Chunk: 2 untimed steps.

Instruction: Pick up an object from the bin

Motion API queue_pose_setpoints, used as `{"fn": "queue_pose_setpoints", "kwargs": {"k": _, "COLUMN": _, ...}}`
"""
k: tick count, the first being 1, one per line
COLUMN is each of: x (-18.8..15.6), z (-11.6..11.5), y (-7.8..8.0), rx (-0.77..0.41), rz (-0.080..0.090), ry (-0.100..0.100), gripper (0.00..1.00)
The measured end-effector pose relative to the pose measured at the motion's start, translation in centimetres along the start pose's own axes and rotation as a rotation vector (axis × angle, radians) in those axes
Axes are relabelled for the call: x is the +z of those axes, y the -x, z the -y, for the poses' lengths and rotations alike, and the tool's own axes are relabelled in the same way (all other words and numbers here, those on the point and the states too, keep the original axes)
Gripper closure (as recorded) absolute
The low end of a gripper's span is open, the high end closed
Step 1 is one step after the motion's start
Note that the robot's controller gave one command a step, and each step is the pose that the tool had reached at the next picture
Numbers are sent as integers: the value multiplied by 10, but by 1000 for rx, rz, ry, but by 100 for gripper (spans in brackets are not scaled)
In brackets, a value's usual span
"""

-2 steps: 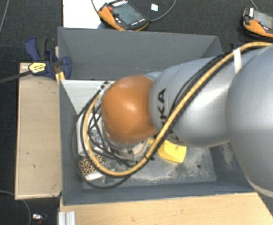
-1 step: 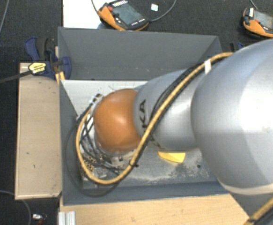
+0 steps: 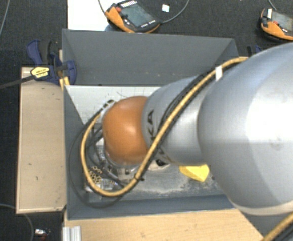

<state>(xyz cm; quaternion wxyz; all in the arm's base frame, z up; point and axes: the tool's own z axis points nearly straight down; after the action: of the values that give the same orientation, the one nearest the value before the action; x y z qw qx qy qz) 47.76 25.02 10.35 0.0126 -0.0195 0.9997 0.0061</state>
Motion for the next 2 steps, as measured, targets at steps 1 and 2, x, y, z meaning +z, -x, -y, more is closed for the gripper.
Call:
{"fn": "queue_pose_setpoints", "kwargs": {"k": 1, "x": 26, "z": 7, "y": 3, "rx": -257, "rz": 23, "ry": 10, "gripper": 100}}
{"fn": "queue_pose_setpoints", "kwargs": {"k": 2, "x": 26, "z": 7, "y": 3, "rx": -257, "rz": 23, "ry": 10, "gripper": 100}}
